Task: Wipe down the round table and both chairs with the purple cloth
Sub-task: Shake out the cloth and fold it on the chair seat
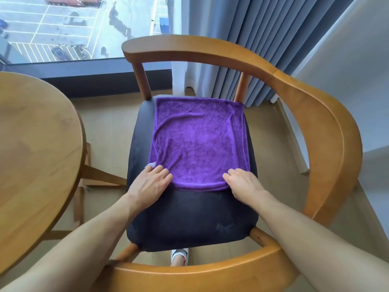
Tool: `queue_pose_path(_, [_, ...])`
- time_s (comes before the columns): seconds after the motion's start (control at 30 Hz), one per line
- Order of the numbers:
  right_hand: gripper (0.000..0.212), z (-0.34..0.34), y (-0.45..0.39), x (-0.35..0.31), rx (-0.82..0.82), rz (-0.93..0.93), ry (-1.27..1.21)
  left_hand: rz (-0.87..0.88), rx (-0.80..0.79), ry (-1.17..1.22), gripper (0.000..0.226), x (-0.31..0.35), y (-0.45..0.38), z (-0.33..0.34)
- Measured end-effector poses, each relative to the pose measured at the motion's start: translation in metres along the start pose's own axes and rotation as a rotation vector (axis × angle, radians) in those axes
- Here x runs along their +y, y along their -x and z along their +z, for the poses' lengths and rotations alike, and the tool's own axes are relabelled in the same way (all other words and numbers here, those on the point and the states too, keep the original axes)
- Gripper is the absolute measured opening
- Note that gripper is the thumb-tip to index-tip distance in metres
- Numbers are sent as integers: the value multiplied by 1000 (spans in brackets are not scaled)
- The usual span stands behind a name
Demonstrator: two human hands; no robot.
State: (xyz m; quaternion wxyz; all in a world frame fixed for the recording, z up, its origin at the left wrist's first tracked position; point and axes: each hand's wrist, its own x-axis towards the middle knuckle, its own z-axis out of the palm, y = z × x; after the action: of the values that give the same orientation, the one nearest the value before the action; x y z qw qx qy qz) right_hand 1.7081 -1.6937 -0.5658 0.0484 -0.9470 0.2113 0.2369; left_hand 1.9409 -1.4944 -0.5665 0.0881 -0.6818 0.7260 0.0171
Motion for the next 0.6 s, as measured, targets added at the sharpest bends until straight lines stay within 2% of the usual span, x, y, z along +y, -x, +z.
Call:
queue_pose_path(0.13, [23,-8,0,10,26,-35,-90,-4,31,0,14,-2,5,1])
queue_pose_path(0.33, [21,-23,3,19,43,-92,-89,3,-49,-137,13,6,-2,2])
queue_pose_path(0.43, [19,-28,7,20,65,-111,-79,-71,-46,-52,13,-3,-7,-12])
queue_pose_path(0.5, [16,-33,10,20,-15,-149,-43,-90,-156,101,14,-6,-6,-18])
queue_pose_path(0.6, [12,-34,18,11,-222,-199,-15,-72,-421,197,23,-4,2,-17])
